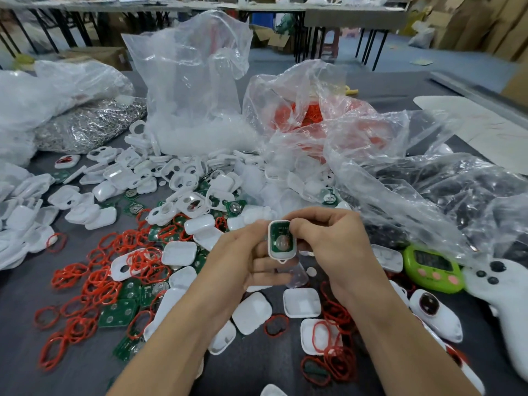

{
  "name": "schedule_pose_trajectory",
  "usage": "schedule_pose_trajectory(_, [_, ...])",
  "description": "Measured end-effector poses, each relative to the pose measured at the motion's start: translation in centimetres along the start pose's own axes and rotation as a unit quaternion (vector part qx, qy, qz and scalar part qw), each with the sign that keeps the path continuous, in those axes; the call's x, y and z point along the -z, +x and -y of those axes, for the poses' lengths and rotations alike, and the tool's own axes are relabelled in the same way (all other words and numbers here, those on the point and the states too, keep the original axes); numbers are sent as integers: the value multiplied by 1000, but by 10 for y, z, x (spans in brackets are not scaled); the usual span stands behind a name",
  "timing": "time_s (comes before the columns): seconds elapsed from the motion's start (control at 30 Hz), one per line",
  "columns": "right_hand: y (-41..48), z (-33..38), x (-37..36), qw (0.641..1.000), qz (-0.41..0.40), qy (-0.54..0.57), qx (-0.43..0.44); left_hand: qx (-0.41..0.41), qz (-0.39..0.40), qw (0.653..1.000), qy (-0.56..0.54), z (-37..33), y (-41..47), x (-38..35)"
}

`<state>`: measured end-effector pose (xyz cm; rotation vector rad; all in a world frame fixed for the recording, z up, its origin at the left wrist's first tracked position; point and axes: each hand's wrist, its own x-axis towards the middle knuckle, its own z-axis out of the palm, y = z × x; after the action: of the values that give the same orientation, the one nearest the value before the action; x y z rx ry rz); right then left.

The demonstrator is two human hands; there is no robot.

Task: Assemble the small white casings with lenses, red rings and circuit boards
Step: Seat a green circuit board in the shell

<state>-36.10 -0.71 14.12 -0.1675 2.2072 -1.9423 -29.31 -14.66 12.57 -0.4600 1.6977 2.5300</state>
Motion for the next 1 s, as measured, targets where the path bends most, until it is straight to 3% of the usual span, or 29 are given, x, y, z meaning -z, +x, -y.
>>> schedule_pose_trajectory(0.23, [-5,8,3,999,-7,47,-21,51,114,989,-80,-1,-1,6])
schedule_pose_trajectory(0.4, [-6,11,3,995,12,83,-55,60,114,985,-113,-4,-1,5])
schedule_pose_trajectory(0.6, [4,14,14,999,-6,31,-30,69,106,981,-145,-5,-3,3])
schedule_pose_trajectory(0.77, [15,21,43,981,-95,-159,52,77,88,982,-147,-6,-2,4])
schedule_pose_trajectory(0.9, [23,27,56,925,-106,-360,62,81,86,980,-157,-7,-2,5])
schedule_pose_trajectory(1.0, [27,29,56,876,-56,-477,32,76,94,980,-160,-8,-3,5])
